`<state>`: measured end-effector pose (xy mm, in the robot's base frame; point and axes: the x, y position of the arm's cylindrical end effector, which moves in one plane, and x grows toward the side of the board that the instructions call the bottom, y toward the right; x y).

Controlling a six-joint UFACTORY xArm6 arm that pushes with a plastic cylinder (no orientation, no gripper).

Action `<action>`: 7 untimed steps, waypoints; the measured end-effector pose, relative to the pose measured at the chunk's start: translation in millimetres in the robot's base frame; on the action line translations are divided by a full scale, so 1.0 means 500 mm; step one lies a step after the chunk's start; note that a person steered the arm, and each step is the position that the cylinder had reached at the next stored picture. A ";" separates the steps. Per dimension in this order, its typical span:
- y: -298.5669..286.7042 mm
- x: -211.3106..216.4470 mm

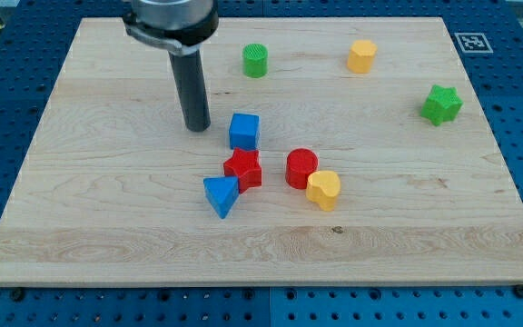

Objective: Move the blue cube to the top left side of the red star

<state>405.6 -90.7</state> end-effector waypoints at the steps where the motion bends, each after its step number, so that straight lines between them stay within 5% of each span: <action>1: 0.017 -0.074; 3: 0.228 -0.078; 7: 0.181 0.089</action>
<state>450.1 0.0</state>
